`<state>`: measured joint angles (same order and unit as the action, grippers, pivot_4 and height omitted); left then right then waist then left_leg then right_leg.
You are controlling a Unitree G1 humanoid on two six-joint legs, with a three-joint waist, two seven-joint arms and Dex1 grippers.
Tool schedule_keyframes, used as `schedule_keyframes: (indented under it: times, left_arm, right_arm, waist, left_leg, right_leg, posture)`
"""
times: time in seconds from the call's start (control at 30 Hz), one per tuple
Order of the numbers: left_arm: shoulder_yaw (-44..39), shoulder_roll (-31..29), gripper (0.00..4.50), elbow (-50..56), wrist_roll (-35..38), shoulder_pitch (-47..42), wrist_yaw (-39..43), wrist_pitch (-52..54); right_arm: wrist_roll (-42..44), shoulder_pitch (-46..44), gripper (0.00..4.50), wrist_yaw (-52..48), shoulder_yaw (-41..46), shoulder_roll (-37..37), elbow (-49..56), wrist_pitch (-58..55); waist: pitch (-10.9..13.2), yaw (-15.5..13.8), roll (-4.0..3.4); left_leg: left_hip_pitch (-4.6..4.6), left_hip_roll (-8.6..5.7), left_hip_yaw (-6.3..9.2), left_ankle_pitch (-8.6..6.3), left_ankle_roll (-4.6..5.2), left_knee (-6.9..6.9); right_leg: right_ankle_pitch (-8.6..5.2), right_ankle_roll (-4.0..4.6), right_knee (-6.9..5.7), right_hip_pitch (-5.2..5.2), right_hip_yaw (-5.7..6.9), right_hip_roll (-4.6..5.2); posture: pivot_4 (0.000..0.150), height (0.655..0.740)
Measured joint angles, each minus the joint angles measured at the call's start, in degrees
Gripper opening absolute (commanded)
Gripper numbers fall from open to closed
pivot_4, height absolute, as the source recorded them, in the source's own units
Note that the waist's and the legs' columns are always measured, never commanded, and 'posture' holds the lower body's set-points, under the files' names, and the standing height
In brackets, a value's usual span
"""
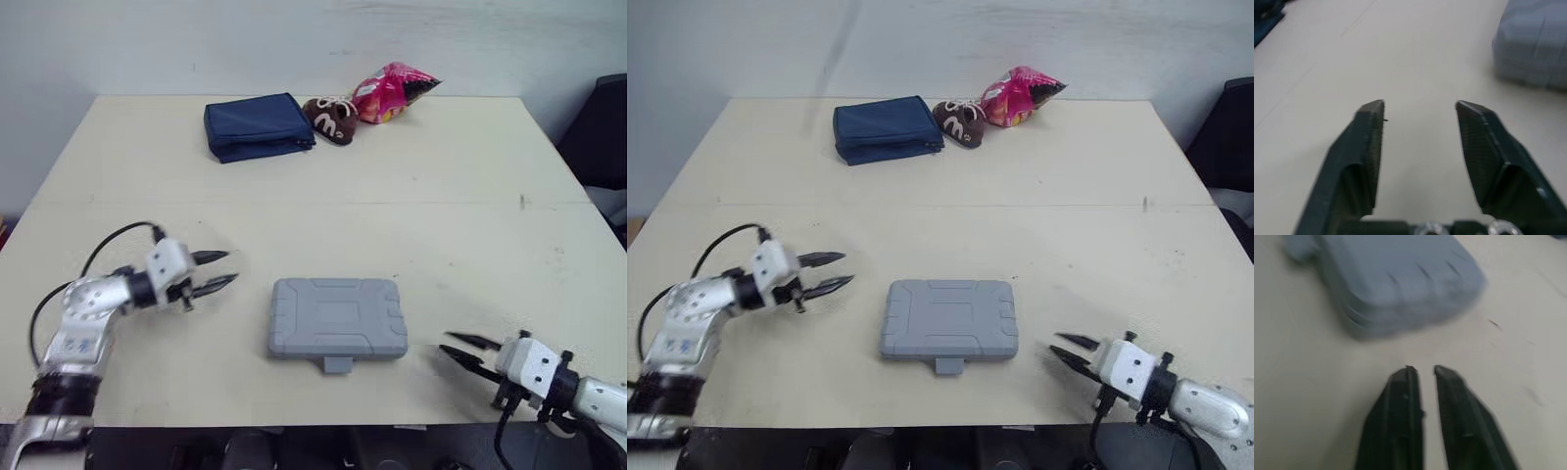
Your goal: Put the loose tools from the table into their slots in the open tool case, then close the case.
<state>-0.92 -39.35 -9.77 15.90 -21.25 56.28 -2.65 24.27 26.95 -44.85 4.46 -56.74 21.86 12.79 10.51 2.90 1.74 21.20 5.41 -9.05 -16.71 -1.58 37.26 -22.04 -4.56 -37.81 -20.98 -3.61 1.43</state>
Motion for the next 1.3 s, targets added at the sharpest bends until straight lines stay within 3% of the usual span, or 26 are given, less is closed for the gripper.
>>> schedule_keyframes:
  times: [0.03,0.07,0.23,0.37,0.57,0.7,1.03,1.2,1.3]
  left_arm:
    - [1.6,0.72,0.13,-0.24,-0.67,-1.74,0.26,1.38]
    - [2.78,1.4,0.05,-0.73,-1.32,-3.3,0.5,2.31]
    - [8.94,5.73,0.05,-8.85,-6.02,-13.27,1.95,4.11]
    - [12.35,9.11,0.05,-18.9,-9.64,-18.86,5.16,0.07]
    - [14.47,9.93,0.05,-24.14,-11.76,-20.27,10.44,-5.01]
    - [13.94,8.67,0.05,-21.51,-11.62,-18.08,12.13,-4.41]
    - [9.08,3.76,0.05,1.42,-7.87,-1.24,8.99,7.02]
    - [6.71,2.05,0.05,5.24,-4.35,1.49,8.2,13.5]
    - [4.08,-0.46,0.05,4.04,-2.01,-0.23,10.05,14.78]
  right_arm:
    - [0.98,0.19,0.0,-1.05,-0.54,-0.04,2.24,-2.67]
    - [1.41,0.25,0.0,-1.7,-1.11,-0.18,3.52,-5.0]
    - [0.84,-3.15,0.0,-3.18,-6.17,-0.2,7.72,-15.06]
    - [-3.25,-8.79,0.0,-2.39,-9.55,3.76,6.55,-19.4]
    - [-7.48,-15.1,0.0,-3.25,-11.84,7.18,2.32,-19.85]
    - [-9.5,-19.74,0.0,-3.85,-13.18,9.74,-0.52,-19.11]
    - [-16.47,-39.04,0.0,-2.36,-14.83,17.03,-16.15,-19.51]
    - [-16.49,-40.29,0.0,-2.89,-14.81,17.28,-17.5,-19.59]
    - [-14.55,-35.49,0.0,-2.96,-10.63,15.85,-14.49,-21.52]
  waist:
    - [0.0,0.13,0.0]
    - [0.0,0.16,0.0]
    - [0.03,0.04,0.06]
    - [0.03,0.07,0.07]
    - [0.02,0.3,0.1]
    - [0.01,0.5,0.12]
    - [0.02,0.27,0.1]
    - [0.02,0.33,0.1]
    - [0.04,-0.08,0.08]
  left_leg:
    - [0.0,0.0,-0.04,0.0,0.0,0.0]
    - [0.01,0.0,-0.05,0.0,0.0,0.0]
    - [0.03,-0.04,-0.05,0.0,0.0,0.18]
    - [0.11,-0.08,-0.19,0.0,-0.01,0.16]
    - [0.14,0.12,-0.43,0.0,-0.02,0.22]
    - [0.08,0.18,-0.48,0.0,-0.03,0.32]
    - [0.1,0.28,-0.48,-0.05,-0.09,0.53]
    - [0.12,0.26,-0.48,-0.07,-0.05,0.54]
    - [0.21,0.23,-0.4,-0.07,-0.05,0.55]
  right_leg:
    - [0.0,0.0,0.01,-0.01,-0.03,-0.01]
    - [0.0,0.0,0.02,-0.03,-0.03,-0.02]
    - [0.0,-0.01,-0.03,-0.05,-0.01,-0.03]
    - [0.0,-0.01,-0.07,-0.24,0.09,-0.1]
    - [0.01,0.0,-0.23,-0.46,0.07,-0.2]
    - [0.02,0.02,-0.4,-0.46,0.01,-0.25]
    - [0.03,0.07,-0.58,-0.49,-0.34,-0.26]
    - [0.03,0.07,-0.61,-0.5,-0.47,-0.25]
    - [0.02,0.07,-0.55,-0.51,-0.38,-0.21]
  posture:
    - [0.15,0.74]
    - [0.15,0.74]
    - [0.15,0.74]
    - [0.15,0.74]
    - [0.15,0.74]
    - [0.15,0.74]
    - [0.15,0.74]
    - [0.15,0.74]
    - [0.15,0.74]
